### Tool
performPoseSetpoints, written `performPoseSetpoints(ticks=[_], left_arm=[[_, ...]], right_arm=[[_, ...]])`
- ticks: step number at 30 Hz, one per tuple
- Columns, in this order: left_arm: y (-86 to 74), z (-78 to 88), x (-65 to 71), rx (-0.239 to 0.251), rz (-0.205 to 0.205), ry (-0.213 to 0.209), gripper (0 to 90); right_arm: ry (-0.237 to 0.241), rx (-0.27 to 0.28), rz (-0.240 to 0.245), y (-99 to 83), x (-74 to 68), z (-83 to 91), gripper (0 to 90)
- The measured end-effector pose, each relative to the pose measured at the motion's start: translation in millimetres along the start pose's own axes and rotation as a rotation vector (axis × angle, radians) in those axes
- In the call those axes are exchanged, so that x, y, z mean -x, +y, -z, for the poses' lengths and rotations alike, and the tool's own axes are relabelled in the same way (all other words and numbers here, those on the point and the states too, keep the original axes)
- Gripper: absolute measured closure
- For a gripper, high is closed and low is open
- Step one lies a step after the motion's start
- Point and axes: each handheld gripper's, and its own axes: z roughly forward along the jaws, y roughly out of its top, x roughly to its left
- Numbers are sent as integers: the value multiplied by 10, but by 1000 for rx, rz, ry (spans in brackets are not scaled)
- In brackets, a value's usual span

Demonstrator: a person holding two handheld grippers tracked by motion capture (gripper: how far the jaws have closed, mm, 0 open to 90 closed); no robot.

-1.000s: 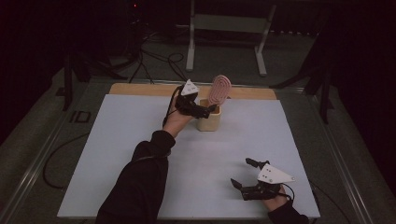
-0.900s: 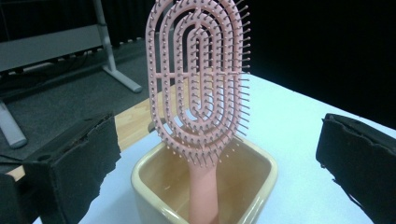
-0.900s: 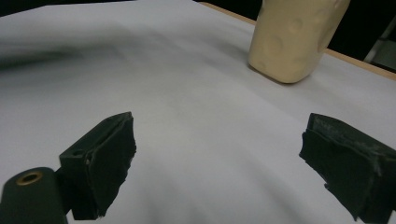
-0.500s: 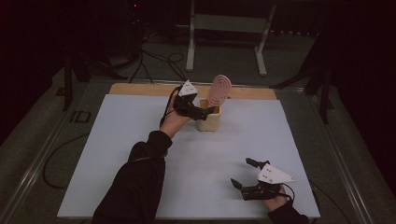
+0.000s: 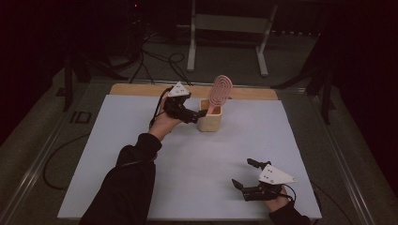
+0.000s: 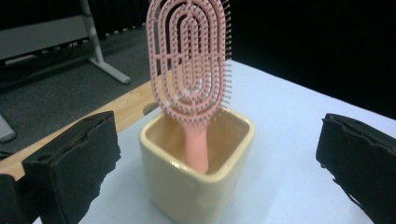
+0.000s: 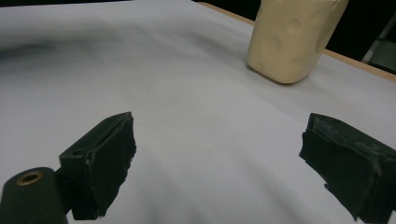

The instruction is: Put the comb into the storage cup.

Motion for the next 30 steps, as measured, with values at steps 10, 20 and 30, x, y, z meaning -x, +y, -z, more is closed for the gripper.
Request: performPoseSetpoints(ticks=[10,20,30], left_arm=[[-98,196,-4,-19,-4,-10,0],[-261,402,-4,-29,-4,-23,0],[-392,647,-13,-42,-16,-18,0]], right_arm=[[1,-1,1,1,-3,-6,95],[1,-5,1,1,-5,-12,94],[-1,-4,-2,4,-3,-16,94]])
